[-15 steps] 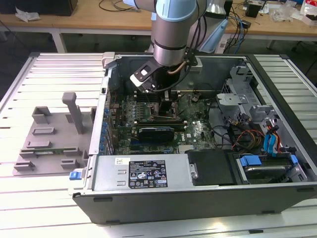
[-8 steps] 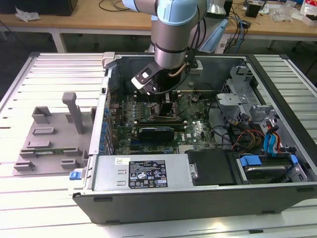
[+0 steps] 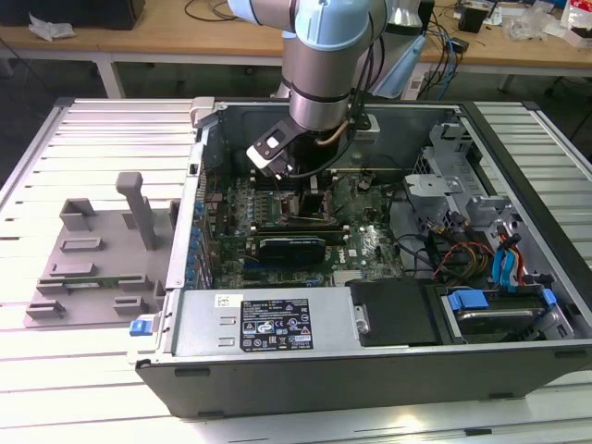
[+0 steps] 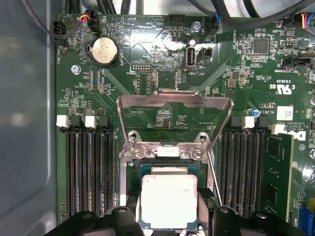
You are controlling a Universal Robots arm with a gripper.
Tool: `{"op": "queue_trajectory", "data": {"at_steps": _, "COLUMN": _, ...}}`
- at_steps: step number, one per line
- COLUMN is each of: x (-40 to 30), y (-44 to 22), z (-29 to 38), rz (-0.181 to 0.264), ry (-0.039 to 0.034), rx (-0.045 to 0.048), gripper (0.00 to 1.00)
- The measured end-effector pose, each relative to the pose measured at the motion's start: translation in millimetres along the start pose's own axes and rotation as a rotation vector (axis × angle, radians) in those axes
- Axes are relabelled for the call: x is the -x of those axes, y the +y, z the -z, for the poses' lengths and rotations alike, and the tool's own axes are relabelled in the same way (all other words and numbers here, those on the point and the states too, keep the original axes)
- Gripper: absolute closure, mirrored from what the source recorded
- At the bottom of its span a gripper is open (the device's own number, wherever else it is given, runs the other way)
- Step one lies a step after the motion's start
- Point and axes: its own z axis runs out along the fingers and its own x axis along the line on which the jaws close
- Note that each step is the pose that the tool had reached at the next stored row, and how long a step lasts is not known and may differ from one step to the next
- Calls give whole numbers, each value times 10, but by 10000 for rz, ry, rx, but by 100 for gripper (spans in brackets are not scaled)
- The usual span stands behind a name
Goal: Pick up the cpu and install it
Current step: 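Place the cpu into insertion slot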
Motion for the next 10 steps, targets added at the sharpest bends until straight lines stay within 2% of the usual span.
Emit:
{"op": "queue_trajectory", "data": {"at_steps": 5, "x": 0, "y": 1, "z": -2, "rz": 1, "ry": 2, "rx": 2, "gripper": 44}}
{"op": "queue_trajectory", "data": {"at_steps": 6, "x": 0, "y": 0, "z": -2, "rz": 1, "ry": 1, "rx": 1, "gripper": 38}}
{"op": "queue_trajectory", "data": {"at_steps": 10, "x": -5, "y": 1, "z": -4, "rz": 1, "ry": 4, "rx": 2, "gripper": 38}}
